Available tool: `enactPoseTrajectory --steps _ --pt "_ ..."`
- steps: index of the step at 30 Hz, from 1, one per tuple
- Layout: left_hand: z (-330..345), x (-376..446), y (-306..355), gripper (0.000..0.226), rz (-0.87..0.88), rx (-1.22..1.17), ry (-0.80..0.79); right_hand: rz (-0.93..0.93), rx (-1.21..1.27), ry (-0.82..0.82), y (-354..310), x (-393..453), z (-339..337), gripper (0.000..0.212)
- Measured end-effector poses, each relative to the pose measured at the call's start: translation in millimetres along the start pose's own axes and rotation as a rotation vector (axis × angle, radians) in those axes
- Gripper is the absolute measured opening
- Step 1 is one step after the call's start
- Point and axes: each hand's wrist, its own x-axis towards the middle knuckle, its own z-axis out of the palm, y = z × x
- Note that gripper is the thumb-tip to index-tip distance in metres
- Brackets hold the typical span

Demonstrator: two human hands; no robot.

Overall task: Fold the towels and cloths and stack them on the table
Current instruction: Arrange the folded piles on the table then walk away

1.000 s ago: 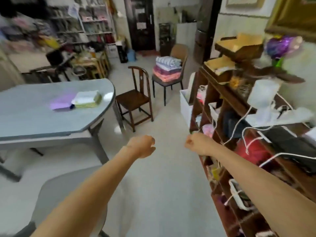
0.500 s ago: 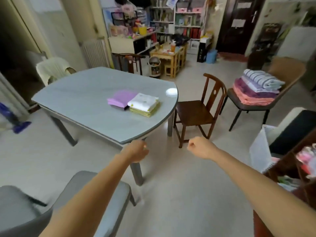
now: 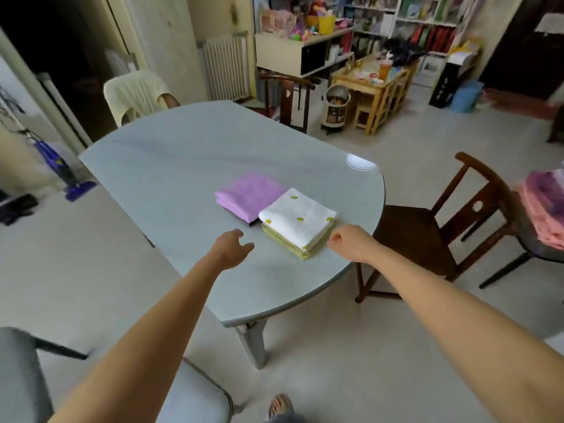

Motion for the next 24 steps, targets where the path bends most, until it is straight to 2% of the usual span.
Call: enactPoseTrajectory --steps 4,10,16,20,24 --pt "-24.6 75.4 15.3 0.058 -0.078 -0.157 0.059 0.030 0.084 0.050 -15.8 97.5 -27.4 0.027" --pt "-40.6 152.9 16.1 0.066 -0.237 -0.370 0.057 0.053 0.179 -0.045 -44.4 220.8 -44.0 0.041" --pt "-38.2 237.2 1.7 0.072 -0.479 -0.574 0.136 -0.032 0.177 -0.245 -80.5 356.0 -15.1 0.045" --pt "-21.4 275.9 5.6 0.069 -0.673 -0.834 0.217 -0.017 0.225 -0.442 -92.2 418.6 7.2 0.077" --pt "-7.2 306.6 13.9 0.063 -0.804 -1.037 0.302 0.073 0.316 -0.519 -92.4 471.9 27.9 0.083"
